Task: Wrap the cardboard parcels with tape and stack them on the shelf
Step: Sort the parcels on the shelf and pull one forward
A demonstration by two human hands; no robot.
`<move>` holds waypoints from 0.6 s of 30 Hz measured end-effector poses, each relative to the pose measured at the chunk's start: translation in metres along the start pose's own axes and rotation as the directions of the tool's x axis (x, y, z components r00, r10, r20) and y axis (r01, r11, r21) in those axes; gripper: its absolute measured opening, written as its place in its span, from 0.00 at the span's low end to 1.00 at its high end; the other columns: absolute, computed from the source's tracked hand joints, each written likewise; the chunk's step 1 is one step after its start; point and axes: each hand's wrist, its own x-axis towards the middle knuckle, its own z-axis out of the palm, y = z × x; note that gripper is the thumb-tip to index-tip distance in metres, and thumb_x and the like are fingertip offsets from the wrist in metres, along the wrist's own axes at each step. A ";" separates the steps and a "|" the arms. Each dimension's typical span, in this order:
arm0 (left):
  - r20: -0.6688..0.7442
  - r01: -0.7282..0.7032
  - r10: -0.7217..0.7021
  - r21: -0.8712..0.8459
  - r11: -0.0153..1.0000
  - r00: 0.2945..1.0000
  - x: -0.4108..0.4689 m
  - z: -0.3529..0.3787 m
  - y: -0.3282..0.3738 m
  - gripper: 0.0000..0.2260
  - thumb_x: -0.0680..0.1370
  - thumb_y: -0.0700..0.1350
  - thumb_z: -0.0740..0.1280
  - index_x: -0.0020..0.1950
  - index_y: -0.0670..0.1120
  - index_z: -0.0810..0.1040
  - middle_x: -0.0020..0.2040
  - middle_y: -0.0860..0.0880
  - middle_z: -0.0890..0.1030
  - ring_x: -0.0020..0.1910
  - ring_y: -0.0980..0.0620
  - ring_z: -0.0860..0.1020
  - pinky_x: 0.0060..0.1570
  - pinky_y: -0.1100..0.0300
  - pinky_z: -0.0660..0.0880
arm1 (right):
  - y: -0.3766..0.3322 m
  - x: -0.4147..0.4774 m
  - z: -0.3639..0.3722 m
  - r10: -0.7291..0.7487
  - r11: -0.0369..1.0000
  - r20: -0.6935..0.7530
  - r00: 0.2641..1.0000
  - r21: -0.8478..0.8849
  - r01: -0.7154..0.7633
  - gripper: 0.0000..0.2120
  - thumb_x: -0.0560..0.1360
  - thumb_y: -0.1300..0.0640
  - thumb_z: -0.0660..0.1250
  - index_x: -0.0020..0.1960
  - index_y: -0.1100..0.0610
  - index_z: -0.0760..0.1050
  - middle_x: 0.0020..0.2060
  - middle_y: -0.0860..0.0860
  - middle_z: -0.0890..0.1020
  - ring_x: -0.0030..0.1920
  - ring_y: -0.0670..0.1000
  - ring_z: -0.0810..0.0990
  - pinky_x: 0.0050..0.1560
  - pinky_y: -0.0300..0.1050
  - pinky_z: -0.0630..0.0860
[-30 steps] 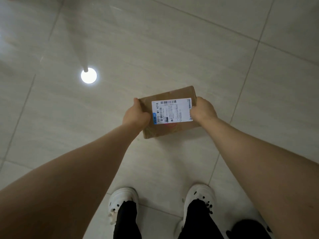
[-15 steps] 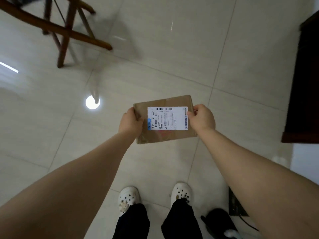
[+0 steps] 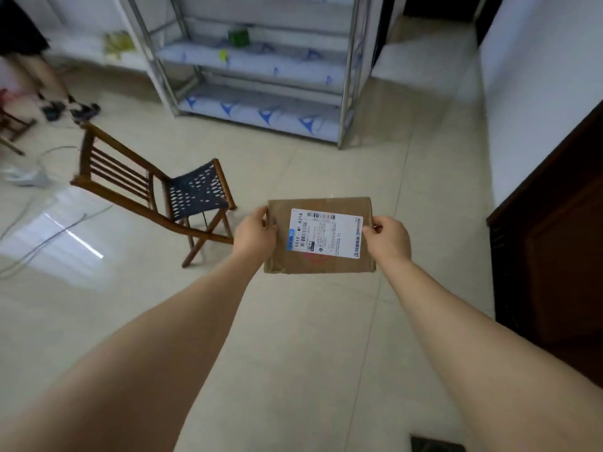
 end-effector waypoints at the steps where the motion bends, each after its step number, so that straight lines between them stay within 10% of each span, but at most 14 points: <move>1: -0.023 -0.008 0.008 -0.013 1.000 1.000 0.000 -0.011 0.017 0.19 0.80 0.41 0.60 0.72 0.46 0.68 0.61 0.44 0.77 0.59 0.44 0.76 0.56 0.49 0.75 | -0.015 0.003 -0.013 -0.019 0.999 -0.020 1.000 0.026 0.019 0.09 0.76 0.62 0.62 0.52 0.60 0.79 0.48 0.56 0.83 0.46 0.56 0.78 0.41 0.42 0.68; 7: -0.161 -0.078 0.078 0.006 0.997 0.984 0.028 -0.059 0.079 0.06 0.78 0.40 0.62 0.43 0.45 0.75 0.36 0.51 0.75 0.40 0.49 0.75 0.39 0.56 0.71 | -0.089 0.038 -0.049 -0.098 0.984 -0.078 0.992 0.141 0.109 0.10 0.75 0.62 0.61 0.46 0.57 0.81 0.40 0.54 0.82 0.40 0.54 0.78 0.38 0.42 0.68; 13: -0.200 -0.116 0.109 -0.022 0.993 0.974 0.108 -0.094 0.107 0.11 0.77 0.41 0.64 0.37 0.53 0.73 0.39 0.52 0.76 0.42 0.49 0.73 0.44 0.58 0.69 | -0.158 0.107 -0.035 -0.163 0.964 -0.077 0.984 0.199 0.175 0.13 0.76 0.64 0.59 0.52 0.58 0.82 0.45 0.56 0.84 0.44 0.56 0.79 0.42 0.43 0.70; 18: -0.248 -0.124 0.121 0.003 0.992 0.961 0.200 -0.122 0.126 0.08 0.78 0.41 0.62 0.53 0.46 0.80 0.47 0.47 0.82 0.44 0.48 0.77 0.39 0.59 0.70 | -0.226 0.184 -0.007 -0.199 0.954 -0.065 0.978 0.216 0.209 0.14 0.77 0.64 0.58 0.54 0.57 0.81 0.49 0.56 0.84 0.48 0.57 0.80 0.45 0.45 0.74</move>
